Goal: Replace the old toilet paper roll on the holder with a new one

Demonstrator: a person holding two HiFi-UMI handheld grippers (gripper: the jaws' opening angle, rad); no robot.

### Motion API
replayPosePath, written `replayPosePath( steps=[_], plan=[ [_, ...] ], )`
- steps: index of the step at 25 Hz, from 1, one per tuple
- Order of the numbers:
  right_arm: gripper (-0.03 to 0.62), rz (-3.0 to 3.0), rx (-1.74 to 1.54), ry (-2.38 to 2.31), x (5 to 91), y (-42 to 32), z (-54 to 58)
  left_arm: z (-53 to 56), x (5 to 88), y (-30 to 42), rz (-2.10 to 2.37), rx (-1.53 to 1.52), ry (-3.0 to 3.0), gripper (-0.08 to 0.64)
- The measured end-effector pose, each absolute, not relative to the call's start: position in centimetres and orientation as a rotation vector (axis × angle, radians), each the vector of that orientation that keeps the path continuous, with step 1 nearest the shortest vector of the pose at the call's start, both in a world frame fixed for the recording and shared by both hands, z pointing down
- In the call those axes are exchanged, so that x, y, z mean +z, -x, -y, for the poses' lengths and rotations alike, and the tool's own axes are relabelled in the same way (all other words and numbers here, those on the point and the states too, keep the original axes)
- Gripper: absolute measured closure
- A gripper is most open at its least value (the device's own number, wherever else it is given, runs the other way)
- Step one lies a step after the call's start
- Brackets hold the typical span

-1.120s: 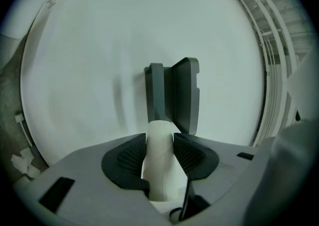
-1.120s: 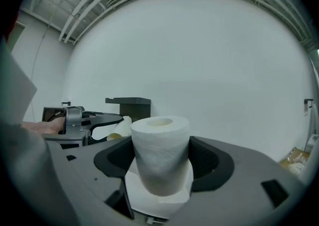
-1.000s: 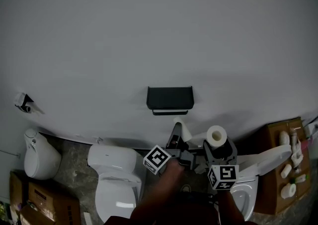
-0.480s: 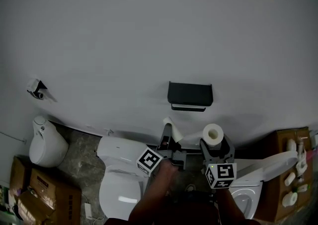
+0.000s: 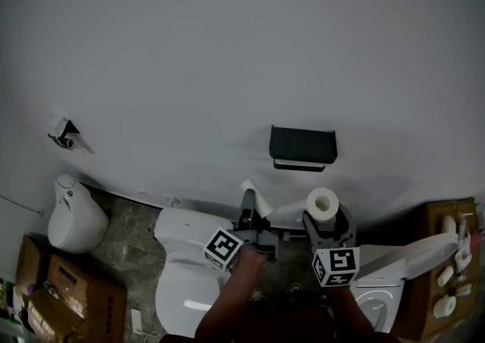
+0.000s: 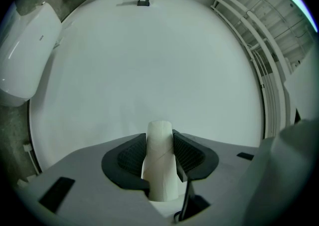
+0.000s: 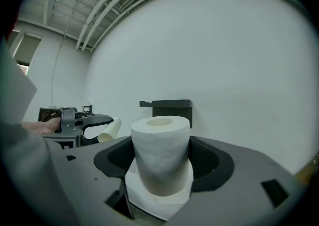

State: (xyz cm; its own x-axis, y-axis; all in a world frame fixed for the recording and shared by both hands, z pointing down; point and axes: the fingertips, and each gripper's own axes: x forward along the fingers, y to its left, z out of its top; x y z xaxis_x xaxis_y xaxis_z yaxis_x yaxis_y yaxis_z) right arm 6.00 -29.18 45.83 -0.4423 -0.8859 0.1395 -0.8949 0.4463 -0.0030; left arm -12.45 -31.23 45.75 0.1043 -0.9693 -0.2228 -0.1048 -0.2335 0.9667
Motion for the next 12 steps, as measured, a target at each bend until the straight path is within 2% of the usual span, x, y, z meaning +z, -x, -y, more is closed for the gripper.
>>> replayPosePath(
  steps=[2,7,12],
  plan=[
    [0.244,2.567,0.114,-1.594,45.8,-6.0,29.3,31.2,45.1,12.4,1.143,-1.225,-1.562,0.373],
    [0.244,2.554,0.116,-1.608,45.9,-6.1,29.8,30.8,43.5,12.3,1.558,-0.869,-1.943,0.373],
    [0.244,2.541,0.126,-1.624,46.1,-6.3,30.2,30.4,42.5,10.5,1.979,-0.328,-2.257,0.373]
  ],
)
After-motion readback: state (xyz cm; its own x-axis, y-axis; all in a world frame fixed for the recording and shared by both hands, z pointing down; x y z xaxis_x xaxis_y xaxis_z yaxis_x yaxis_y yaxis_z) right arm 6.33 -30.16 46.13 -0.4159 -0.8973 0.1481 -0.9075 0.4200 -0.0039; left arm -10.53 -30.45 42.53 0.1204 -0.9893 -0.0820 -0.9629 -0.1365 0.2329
